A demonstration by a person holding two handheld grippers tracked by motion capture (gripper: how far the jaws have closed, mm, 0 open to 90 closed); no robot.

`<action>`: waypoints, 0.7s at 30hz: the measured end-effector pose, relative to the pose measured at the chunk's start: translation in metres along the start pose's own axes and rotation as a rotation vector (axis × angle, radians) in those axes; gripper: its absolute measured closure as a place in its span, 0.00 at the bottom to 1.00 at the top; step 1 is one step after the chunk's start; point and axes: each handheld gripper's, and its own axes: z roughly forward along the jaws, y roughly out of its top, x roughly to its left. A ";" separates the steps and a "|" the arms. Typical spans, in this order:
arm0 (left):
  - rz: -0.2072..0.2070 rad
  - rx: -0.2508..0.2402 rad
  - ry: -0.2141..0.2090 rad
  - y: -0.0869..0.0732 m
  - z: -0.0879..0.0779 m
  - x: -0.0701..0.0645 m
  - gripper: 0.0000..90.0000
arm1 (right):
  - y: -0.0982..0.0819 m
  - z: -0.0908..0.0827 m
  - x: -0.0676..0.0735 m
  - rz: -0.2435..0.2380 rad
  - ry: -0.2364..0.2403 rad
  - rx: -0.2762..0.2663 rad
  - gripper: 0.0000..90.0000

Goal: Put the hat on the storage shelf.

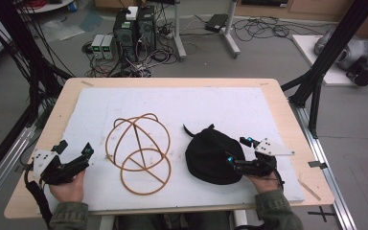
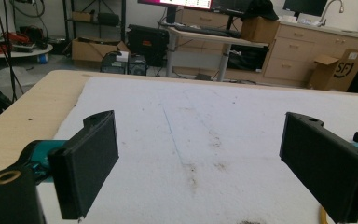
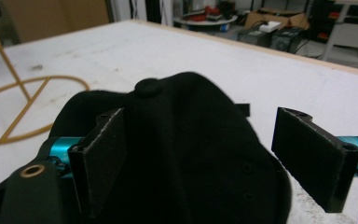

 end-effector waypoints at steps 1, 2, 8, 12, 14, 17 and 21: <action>0.000 0.000 0.000 0.000 0.000 0.000 0.13 | 0.000 0.002 0.000 -0.009 0.012 0.021 0.20; 0.001 0.001 0.000 0.000 0.000 0.000 0.13 | 0.000 0.002 0.000 -0.009 0.012 0.021 0.20; 0.002 -0.005 -0.002 0.000 -0.001 -0.001 0.13 | -0.003 0.008 0.002 -0.036 0.019 0.079 0.20; 0.000 -0.002 -0.005 -0.001 0.000 -0.001 0.13 | -0.002 0.008 0.001 -0.034 0.028 0.087 0.26; -0.003 -0.005 -0.005 -0.001 0.000 -0.002 0.13 | -0.002 0.008 0.001 -0.037 0.045 0.100 0.39; 0.004 -0.002 -0.008 -0.001 0.001 -0.002 0.13 | -0.002 0.009 0.002 -0.040 0.134 0.163 0.84; 0.007 0.000 -0.010 -0.001 0.001 -0.003 0.13 | 0.001 0.010 0.002 -0.044 0.140 0.184 0.96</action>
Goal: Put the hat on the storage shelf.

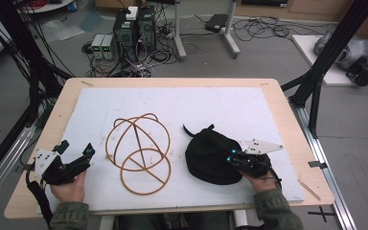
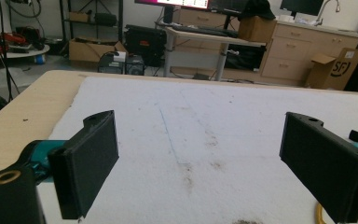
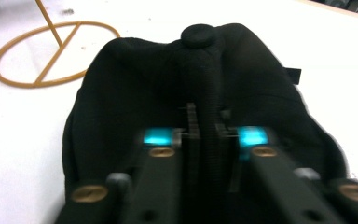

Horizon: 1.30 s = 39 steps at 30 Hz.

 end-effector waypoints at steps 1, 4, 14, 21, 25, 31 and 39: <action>0.001 0.000 0.000 0.000 0.000 0.000 0.13 | 0.000 0.000 -0.001 0.003 0.001 -0.002 0.96; 0.002 0.000 -0.002 0.000 0.000 0.000 0.13 | 0.000 -0.001 0.000 -0.002 -0.006 -0.003 0.96; 0.006 0.003 -0.004 -0.001 0.000 0.000 0.13 | 0.004 -0.001 0.005 -0.010 -0.009 -0.037 0.96; -0.001 -0.001 0.001 -0.001 0.000 0.002 0.13 | 0.009 -0.004 0.006 -0.002 -0.012 -0.103 0.96; 0.000 0.002 -0.002 -0.002 0.000 0.001 0.13 | 0.012 -0.008 0.008 0.009 -0.010 -0.180 0.96; 0.003 0.010 -0.004 -0.003 0.001 0.000 0.13 | 0.021 -0.015 0.013 0.001 -0.034 -0.306 0.96; 0.003 0.012 -0.005 -0.003 0.001 0.001 0.13 | 0.028 -0.021 0.015 0.016 -0.036 -0.400 0.96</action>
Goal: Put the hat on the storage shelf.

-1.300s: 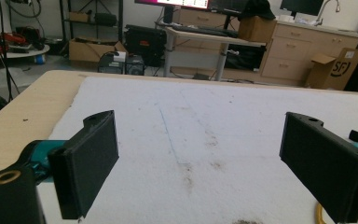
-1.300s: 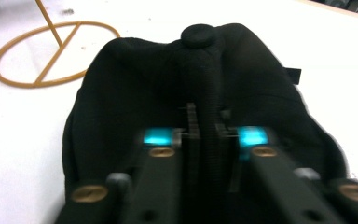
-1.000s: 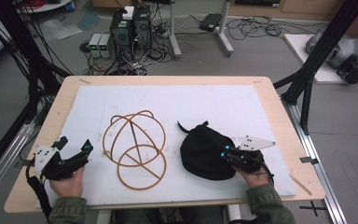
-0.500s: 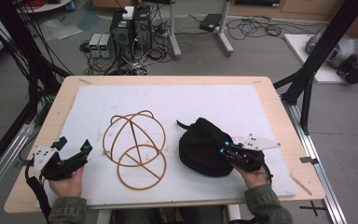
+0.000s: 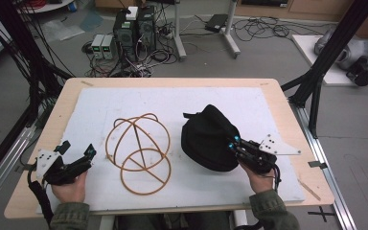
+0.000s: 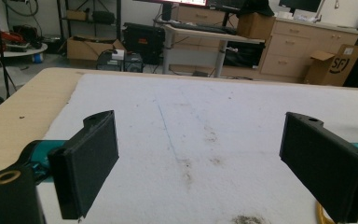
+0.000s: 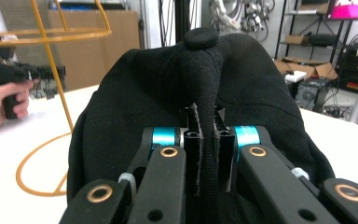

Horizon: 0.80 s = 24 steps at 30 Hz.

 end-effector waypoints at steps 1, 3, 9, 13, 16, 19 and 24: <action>0.000 -0.001 0.001 0.000 0.000 0.000 0.13 | 0.001 -0.001 0.000 0.004 -0.002 -0.010 0.96; 0.000 -0.003 0.002 0.000 0.000 0.000 0.13 | 0.002 -0.002 0.000 0.003 -0.002 -0.031 0.96; -0.004 -0.002 0.001 0.000 0.000 0.000 0.13 | 0.008 -0.005 0.000 0.013 0.005 -0.102 0.96; -0.003 0.001 -0.001 0.000 0.000 0.000 0.13 | 0.015 -0.006 0.001 0.030 0.014 -0.154 0.96; -0.005 0.001 -0.001 0.000 0.000 -0.001 0.13 | 0.020 -0.007 0.002 0.040 0.027 -0.183 0.96; -0.006 0.000 -0.002 0.000 0.000 -0.001 0.13 | 0.024 -0.007 0.004 0.052 0.047 -0.214 0.96; -0.007 -0.001 -0.003 0.000 0.000 0.000 0.13 | 0.033 -0.005 0.008 0.053 0.086 -0.244 0.96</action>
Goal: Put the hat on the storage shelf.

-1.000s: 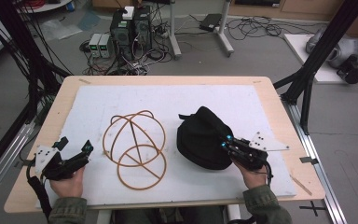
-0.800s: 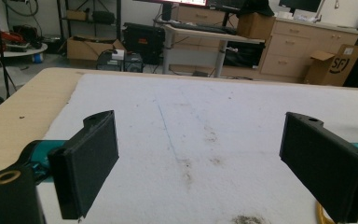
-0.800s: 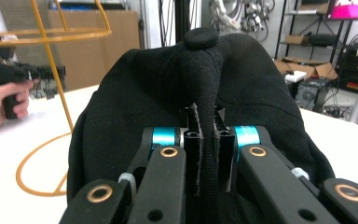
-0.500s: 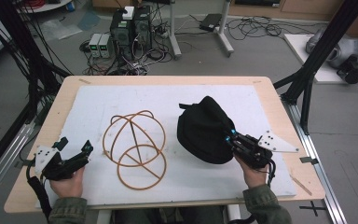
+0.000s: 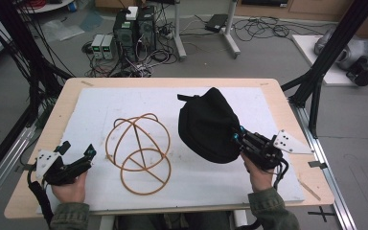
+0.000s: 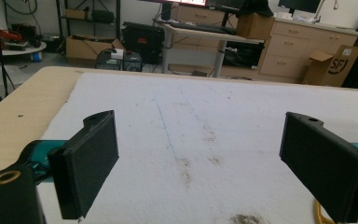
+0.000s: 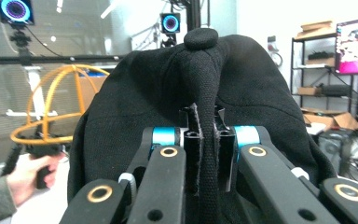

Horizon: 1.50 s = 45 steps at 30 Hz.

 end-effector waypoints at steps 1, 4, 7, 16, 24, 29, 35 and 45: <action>0.000 0.001 -0.001 0.000 0.000 0.000 0.13 | 0.002 0.001 0.001 0.003 0.006 -0.009 0.96; -0.006 -0.001 -0.001 0.000 0.001 0.000 0.13 | 0.006 0.005 0.003 0.019 0.028 -0.045 0.96; -0.002 0.001 -0.006 0.000 0.001 0.000 0.13 | 0.012 0.011 0.004 0.012 0.041 -0.067 0.96; -0.006 -0.001 -0.011 0.000 0.002 0.000 0.13 | 0.034 0.034 0.007 0.035 0.122 -0.134 0.96; -0.012 -0.007 -0.011 0.001 0.001 0.001 0.13 | 0.045 0.062 0.016 0.031 0.204 -0.134 0.96; -0.010 -0.005 -0.011 0.001 0.000 0.002 0.13 | 0.042 0.076 0.019 0.054 0.245 -0.153 0.96; -0.013 -0.007 -0.008 0.001 0.000 0.002 0.13 | 0.039 0.089 0.023 0.078 0.302 -0.156 0.96; -0.014 -0.009 -0.009 0.002 0.001 0.002 0.13 | 0.030 0.116 0.035 0.089 0.383 -0.111 0.96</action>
